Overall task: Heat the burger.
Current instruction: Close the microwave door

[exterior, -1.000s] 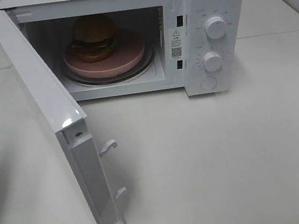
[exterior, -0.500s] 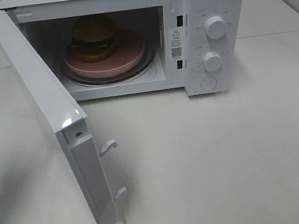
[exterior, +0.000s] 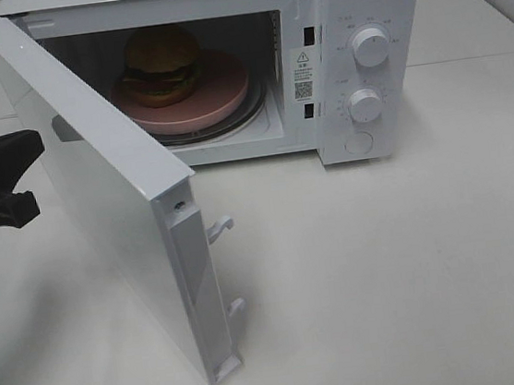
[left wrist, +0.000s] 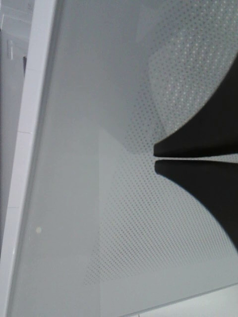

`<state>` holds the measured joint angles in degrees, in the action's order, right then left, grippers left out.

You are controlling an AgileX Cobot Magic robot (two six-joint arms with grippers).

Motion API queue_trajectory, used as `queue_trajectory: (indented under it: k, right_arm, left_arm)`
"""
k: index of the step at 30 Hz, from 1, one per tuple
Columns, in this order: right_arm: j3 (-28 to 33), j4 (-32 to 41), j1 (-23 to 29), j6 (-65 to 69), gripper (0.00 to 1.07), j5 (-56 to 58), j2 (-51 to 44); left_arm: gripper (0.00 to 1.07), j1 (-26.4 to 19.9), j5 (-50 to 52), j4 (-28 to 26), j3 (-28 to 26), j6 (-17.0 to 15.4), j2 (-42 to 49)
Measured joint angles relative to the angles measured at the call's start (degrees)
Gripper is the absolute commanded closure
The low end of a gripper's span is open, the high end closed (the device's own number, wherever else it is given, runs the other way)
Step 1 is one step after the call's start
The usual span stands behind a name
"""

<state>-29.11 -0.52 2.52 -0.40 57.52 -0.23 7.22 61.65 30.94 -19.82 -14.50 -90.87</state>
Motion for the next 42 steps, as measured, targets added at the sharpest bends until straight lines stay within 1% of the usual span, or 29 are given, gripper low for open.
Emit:
queue_trajectory:
  k: [6,8,9,10,11,12,13,14,15,16,17,24,26,31,32,35,36,37,40,42]
  right_arm:
    - [0.00,0.00,0.00,0.00,0.60,0.00,0.00]
    - [0.00,0.00,0.00,0.00,0.60,0.00,0.00]
    - [0.00,0.00,0.00,0.00,0.60,0.00,0.00]
    - [0.00,0.00,0.00,0.00,0.60,0.00,0.00]
    - [0.00,0.00,0.00,0.00,0.60,0.00,0.00]
    - [0.00,0.00,0.00,0.00,0.60,0.00,0.00]
    - [0.00,0.00,0.00,0.00,0.60,0.00,0.00]
    - [0.00,0.00,0.00,0.00,0.60,0.00,0.00]
    - [0.00,0.00,0.00,0.00,0.60,0.00,0.00]
    - [0.00,0.00,0.00,0.00,0.60,0.00,0.00]
    - [0.00,0.00,0.00,0.00,0.60,0.00,0.00]
    - [0.00,0.00,0.00,0.00,0.60,0.00,0.00]
    - [0.00,0.00,0.00,0.00,0.60,0.00,0.00]
    - [0.00,0.00,0.00,0.00,0.60,0.00,0.00]
    - [0.00,0.00,0.00,0.00,0.60,0.00,0.00]
    - [0.00,0.00,0.00,0.00,0.60,0.00,0.00]
    - [0.00,0.00,0.00,0.00,0.60,0.00,0.00]
    - [0.00,0.00,0.00,0.00,0.60,0.00,0.00]
    - [0.00,0.00,0.00,0.00,0.60,0.00,0.00]
    - [0.00,0.00,0.00,0.00,0.60,0.00,0.00]
  left_arm:
    - [1.06,0.06,-0.97,-0.06,0.00,0.00,0.00]
    - [1.06,1.78,-2.01,-1.72,0.00,0.40,0.00]
    - [1.06,1.78,-2.01,-1.72,0.00,0.40,0.00]
    - [1.06,3.72,-2.46,-3.50,0.00,1.38,0.00]
    - [1.06,4.58,-2.58,-4.76,0.00,2.12,-0.06]
    - [1.06,4.58,-2.58,-4.76,0.00,2.12,-0.06]
    - [1.06,6.47,-2.58,-7.28,0.00,4.30,-0.57]
    - [1.06,7.22,-2.58,-8.25,0.00,5.10,-0.80]
    - [1.06,7.22,-2.58,-8.25,0.00,5.10,-0.80]
    - [1.06,8.25,-2.58,-10.60,-0.11,6.65,-1.66]
    - [1.06,8.48,-2.64,-11.23,-0.34,6.99,-2.18]
    - [1.06,9.45,-2.92,-12.72,-3.27,7.51,-4.93]
    - [1.06,9.97,-2.92,-12.61,-5.21,7.51,-6.25]
    - [1.06,9.97,-2.92,-12.78,-5.96,7.51,-6.42]
    - [1.06,9.97,-2.92,-13.98,-6.19,7.51,-6.42]
    - [1.06,10.03,-2.92,-14.67,-6.30,7.51,-6.42]
    - [1.06,10.54,-2.92,-17.65,-6.30,7.68,-6.42]
    - [1.06,11.34,-2.92,-20.80,-6.30,8.77,-6.42]
    - [1.06,11.92,-2.92,-21.89,-6.36,9.45,-6.53]
    - [1.06,13.98,-2.86,-25.61,-7.85,11.92,-8.25]
